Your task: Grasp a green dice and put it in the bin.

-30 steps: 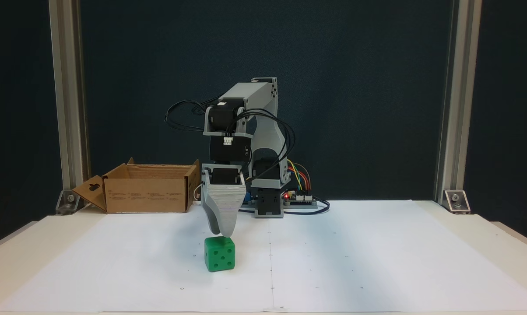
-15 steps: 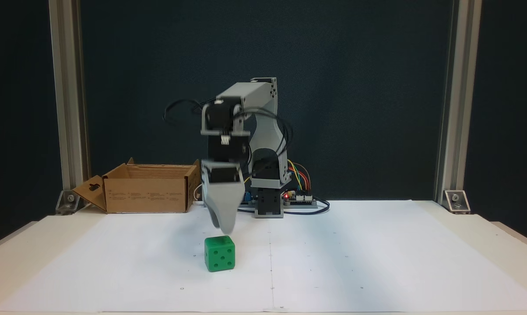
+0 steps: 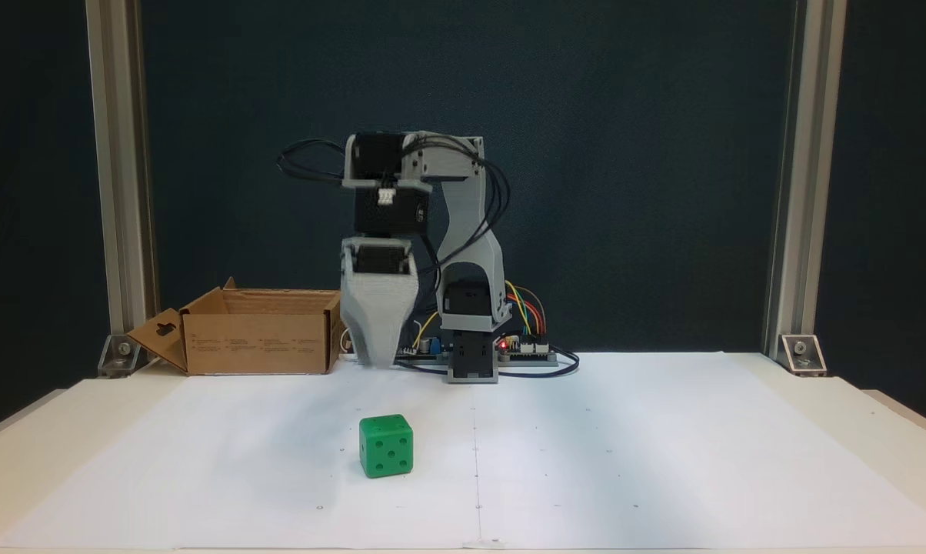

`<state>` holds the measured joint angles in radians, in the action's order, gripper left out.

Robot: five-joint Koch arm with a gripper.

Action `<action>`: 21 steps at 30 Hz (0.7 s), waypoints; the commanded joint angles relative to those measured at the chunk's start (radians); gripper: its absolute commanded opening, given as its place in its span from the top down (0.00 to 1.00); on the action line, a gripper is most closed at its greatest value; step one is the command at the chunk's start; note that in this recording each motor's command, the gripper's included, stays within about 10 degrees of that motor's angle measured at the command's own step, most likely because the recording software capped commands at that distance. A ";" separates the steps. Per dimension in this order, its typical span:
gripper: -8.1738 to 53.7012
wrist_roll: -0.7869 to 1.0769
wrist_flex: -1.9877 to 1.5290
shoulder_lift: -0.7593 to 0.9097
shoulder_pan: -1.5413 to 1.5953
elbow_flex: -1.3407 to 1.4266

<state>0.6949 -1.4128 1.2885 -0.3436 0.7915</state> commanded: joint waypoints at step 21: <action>0.15 0.000 -0.012 -0.067 0.017 0.011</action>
<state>0.6949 -1.4220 1.2072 -0.3283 0.8145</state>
